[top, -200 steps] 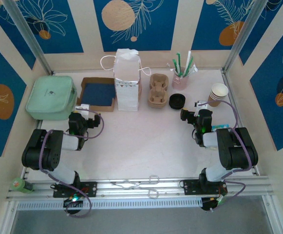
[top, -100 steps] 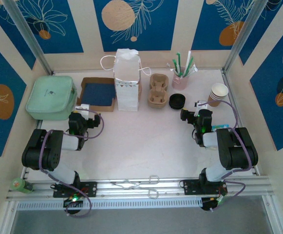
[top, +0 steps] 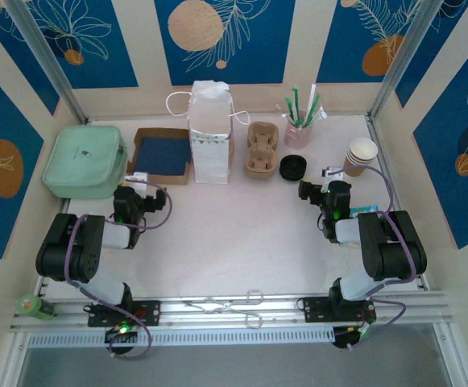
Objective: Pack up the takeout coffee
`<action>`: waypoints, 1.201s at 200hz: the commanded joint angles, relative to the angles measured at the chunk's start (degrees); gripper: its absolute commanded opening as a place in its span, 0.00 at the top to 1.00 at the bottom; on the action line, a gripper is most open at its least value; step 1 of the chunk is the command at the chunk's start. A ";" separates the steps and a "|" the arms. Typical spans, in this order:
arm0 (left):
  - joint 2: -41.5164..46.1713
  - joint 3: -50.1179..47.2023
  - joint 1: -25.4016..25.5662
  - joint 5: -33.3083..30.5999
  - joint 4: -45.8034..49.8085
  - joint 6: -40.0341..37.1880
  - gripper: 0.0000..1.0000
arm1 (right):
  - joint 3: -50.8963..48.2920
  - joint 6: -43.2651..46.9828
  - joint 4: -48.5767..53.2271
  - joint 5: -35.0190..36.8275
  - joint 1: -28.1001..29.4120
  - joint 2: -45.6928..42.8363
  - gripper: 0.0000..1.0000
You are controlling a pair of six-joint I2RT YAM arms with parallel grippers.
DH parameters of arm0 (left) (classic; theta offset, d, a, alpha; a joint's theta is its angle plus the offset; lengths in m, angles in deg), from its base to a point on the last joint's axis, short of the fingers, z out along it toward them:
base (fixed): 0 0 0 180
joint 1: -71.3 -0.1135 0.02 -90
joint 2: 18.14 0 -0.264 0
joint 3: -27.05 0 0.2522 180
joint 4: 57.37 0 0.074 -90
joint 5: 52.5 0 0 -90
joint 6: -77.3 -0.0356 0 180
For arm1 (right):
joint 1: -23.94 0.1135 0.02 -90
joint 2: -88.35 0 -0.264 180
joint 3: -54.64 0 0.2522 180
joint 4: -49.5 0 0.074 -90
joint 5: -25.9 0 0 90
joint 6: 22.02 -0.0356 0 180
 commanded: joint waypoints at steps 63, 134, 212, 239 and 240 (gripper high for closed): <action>1.00 1.13 -0.59 1.14 -0.02 -0.63 0.00 | 0.96 0.02 -0.94 -0.82 -0.04 -1.30 0.01; 1.03 1.18 -0.63 1.23 0.16 -0.55 0.00 | 1.00 -0.05 -0.99 -0.80 -0.14 -1.30 0.01; 2.41 0.95 -0.45 -4.18 0.77 0.96 0.01 | 0.00 0.45 -1.53 1.28 0.96 -3.00 0.01; 9.86 4.91 1.29 -9.63 16.15 1.67 0.01 | -2.91 3.04 -7.47 3.45 3.54 -3.15 0.01; 9.97 5.17 1.34 -9.74 16.76 1.83 0.01 | -2.96 3.15 -7.57 3.49 3.64 -3.15 0.01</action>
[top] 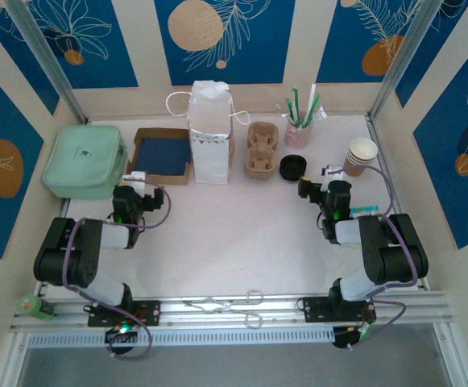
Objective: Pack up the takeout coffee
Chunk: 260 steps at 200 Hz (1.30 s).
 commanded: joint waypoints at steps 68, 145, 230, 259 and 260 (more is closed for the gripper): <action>15.68 4.70 4.31 -12.50 18.68 4.09 0.00 | 9.75 1.69 25.19 6.30 3.73 -15.87 0.01; 20.16 16.61 4.84 -6.45 45.14 14.96 0.00 | 20.04 -22.13 58.18 3.73 -0.14 -29.97 0.01; 25.70 20.76 5.21 1.50 61.49 26.77 0.00 | 39.34 -21.64 84.68 -0.63 -0.52 -27.42 0.01; 29.80 21.32 6.00 2.16 66.83 27.20 0.00 | 45.99 -23.72 93.34 -4.57 -0.50 -24.61 0.00; 29.99 21.37 6.00 2.24 67.10 27.21 0.00 | 46.19 -23.76 93.67 -4.68 -0.51 -24.52 0.00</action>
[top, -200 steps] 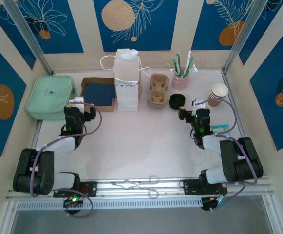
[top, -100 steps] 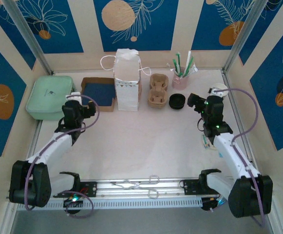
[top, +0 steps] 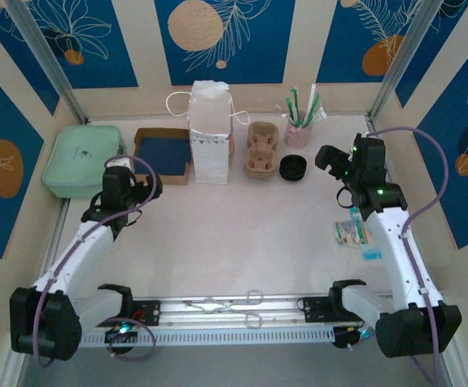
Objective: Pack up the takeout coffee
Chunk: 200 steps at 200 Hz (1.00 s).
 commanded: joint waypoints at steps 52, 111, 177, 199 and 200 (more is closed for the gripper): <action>14.06 1.46 2.23 4.92 14.70 3.43 0.00 | 5.52 -1.59 17.87 -7.95 0.12 -1.71 0.02; 20.16 2.71 3.19 6.41 20.43 5.21 0.00 | 3.72 -3.12 21.73 -9.29 -0.19 -4.92 0.03; 16.61 5.58 3.55 9.33 17.39 5.85 0.00 | 13.21 -2.86 23.08 -11.57 -6.52 5.20 0.08; 14.83 5.00 3.87 10.70 14.84 6.26 0.00 | 17.33 -2.55 24.54 -11.82 -10.81 10.00 0.09; 14.75 4.90 3.88 10.73 14.75 6.29 0.00 | 17.46 -2.53 24.59 -11.96 -11.06 10.10 0.10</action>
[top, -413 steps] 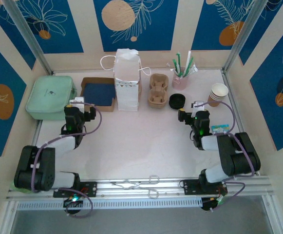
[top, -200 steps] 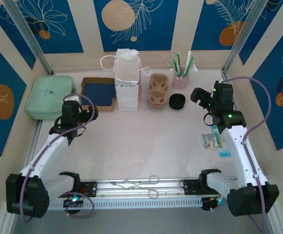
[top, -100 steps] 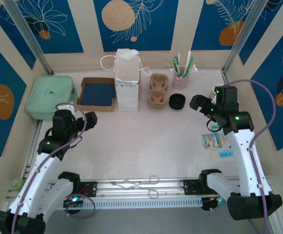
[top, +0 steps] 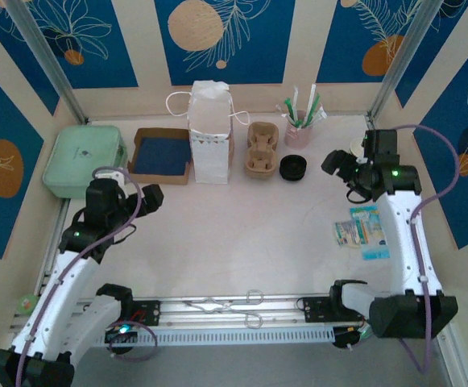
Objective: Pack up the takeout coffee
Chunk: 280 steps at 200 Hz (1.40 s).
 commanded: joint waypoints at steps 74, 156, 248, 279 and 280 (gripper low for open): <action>-2.14 -4.32 3.50 5.45 -8.08 1.93 0.00 | 11.06 -5.59 3.51 -7.55 -13.56 15.77 0.14; -5.33 -6.56 6.14 7.13 -13.26 2.07 0.00 | 16.37 -7.87 3.83 -3.04 -14.60 25.04 0.29; -5.77 -7.19 7.10 7.05 -14.46 3.18 0.01 | 18.99 -7.06 3.62 -0.75 -15.72 31.69 0.35; -4.86 -7.95 7.29 6.58 -14.13 3.78 0.01 | 19.44 -6.35 3.63 -0.63 -15.98 33.04 0.36; -4.86 -7.92 7.27 6.58 -14.12 3.82 0.01 | 19.44 -6.30 3.63 -0.65 -15.98 33.08 0.36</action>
